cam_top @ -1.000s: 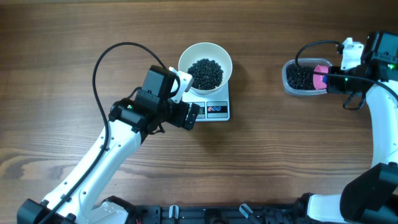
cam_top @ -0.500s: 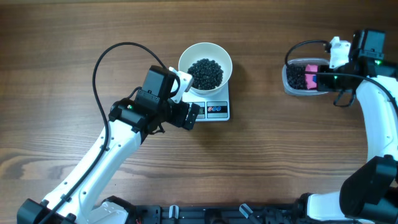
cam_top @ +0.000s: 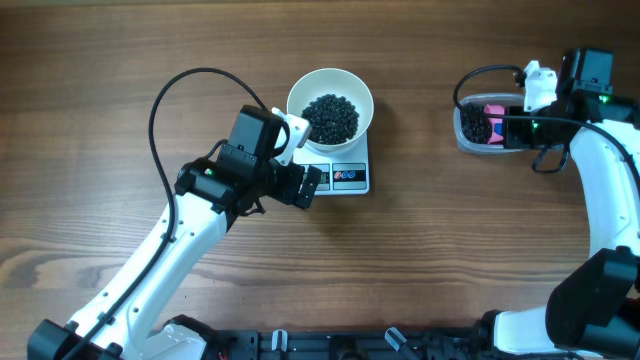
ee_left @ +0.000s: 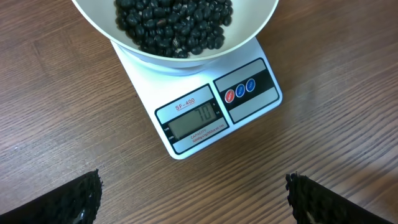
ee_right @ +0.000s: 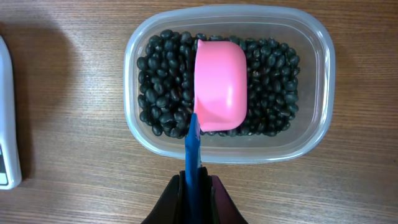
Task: Scoop item into bowl and weigh 150g on scale
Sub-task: 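Dig the pink scoop through the beans in the tub with the right gripper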
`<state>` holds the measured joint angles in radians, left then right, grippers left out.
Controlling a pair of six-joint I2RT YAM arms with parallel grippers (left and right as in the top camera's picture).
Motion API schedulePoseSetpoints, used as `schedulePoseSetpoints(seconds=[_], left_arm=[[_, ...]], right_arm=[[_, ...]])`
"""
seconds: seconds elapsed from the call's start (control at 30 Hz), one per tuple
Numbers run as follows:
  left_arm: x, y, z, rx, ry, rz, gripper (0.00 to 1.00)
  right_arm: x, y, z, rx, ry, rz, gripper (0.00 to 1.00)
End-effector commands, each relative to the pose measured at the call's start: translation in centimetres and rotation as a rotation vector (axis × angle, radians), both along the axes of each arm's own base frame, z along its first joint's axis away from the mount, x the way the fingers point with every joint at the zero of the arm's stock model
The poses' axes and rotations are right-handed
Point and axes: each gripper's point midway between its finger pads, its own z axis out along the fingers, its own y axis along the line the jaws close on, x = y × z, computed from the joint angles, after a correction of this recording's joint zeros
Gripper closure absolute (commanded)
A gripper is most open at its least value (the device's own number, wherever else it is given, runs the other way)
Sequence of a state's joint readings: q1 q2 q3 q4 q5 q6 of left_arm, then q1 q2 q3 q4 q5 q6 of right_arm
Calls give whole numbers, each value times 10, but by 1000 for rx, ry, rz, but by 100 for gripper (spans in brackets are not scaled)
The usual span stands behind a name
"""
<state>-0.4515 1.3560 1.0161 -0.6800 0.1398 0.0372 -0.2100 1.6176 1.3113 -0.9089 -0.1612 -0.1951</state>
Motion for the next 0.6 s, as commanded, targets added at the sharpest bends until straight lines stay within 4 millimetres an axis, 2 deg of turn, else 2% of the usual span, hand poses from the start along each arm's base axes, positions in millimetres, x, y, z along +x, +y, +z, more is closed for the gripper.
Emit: schedulePoseSetpoints(seconds=[0.0, 0.57], left_arm=[[3, -2, 10, -17, -24, -11, 0], [3, -2, 10, -17, -24, -11, 0]], right_arm=[[-1, 21, 0, 94, 3, 62, 96], [-10, 20, 3, 124, 23, 33, 96]])
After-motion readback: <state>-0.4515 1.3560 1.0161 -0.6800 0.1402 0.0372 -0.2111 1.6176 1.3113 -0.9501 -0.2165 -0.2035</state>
